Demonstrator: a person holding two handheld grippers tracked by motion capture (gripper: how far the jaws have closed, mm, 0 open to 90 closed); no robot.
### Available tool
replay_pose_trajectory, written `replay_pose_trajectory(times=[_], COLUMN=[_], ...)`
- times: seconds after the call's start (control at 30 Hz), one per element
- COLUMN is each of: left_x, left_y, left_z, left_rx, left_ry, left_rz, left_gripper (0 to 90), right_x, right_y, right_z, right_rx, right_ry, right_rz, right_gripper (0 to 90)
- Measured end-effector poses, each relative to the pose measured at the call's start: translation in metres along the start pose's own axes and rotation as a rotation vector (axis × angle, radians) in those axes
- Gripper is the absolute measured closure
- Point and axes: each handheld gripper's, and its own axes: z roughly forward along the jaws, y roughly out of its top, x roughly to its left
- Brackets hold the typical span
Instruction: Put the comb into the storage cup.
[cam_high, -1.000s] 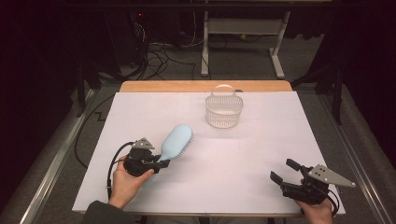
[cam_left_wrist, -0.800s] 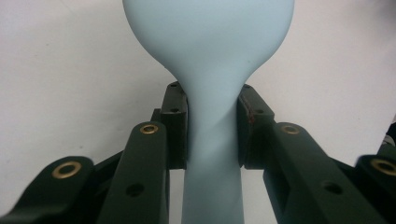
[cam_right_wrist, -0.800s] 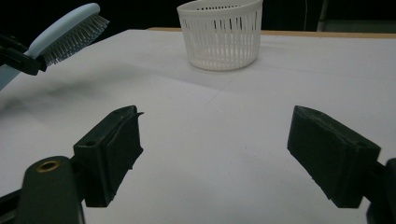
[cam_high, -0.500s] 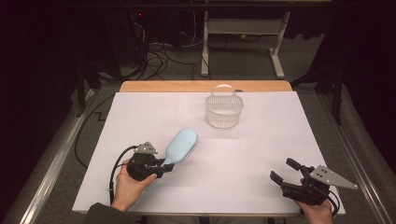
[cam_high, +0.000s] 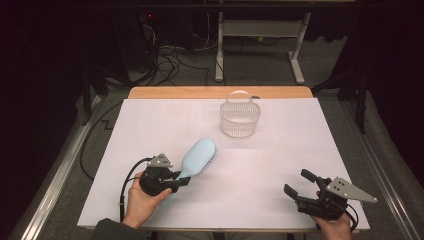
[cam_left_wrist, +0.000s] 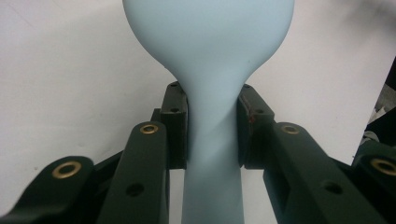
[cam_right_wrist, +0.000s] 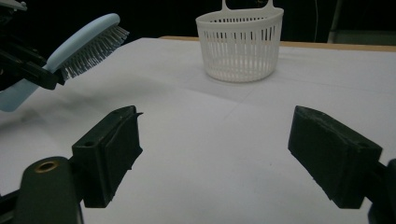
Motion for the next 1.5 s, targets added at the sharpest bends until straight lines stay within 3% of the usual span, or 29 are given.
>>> replay_pose_trajectory(times=[0.37, 0.77, 1.0, 1.37, 1.5], left_x=[-0.007, -0.016, -0.019, -0.024, -0.028], left_y=[0.002, 0.004, 0.006, 0.012, 0.016], left_z=[0.001, 0.004, 0.006, 0.012, 0.015], left_rx=[-0.01, -0.007, -0.013, -0.019, -0.022], left_ry=[-0.007, -0.004, -0.01, -0.029, -0.037], left_rz=[0.015, 0.042, 0.045, 0.055, 0.067], left_gripper=[69.4, 69.5, 69.4, 69.4, 69.4], right_x=[0.011, 0.036, 0.043, 0.05, 0.054], right_y=[0.003, 0.006, 0.01, 0.011, 0.011], right_z=[0.01, 0.037, 0.043, 0.054, 0.064], right_rx=[0.003, 0.05, 0.041, 0.052, 0.053], right_ry=[0.032, 0.089, 0.118, 0.15, 0.177], right_rz=[-0.02, -0.056, -0.064, -0.049, -0.005], right_gripper=[17.3, 17.4, 17.4, 17.3, 17.4])
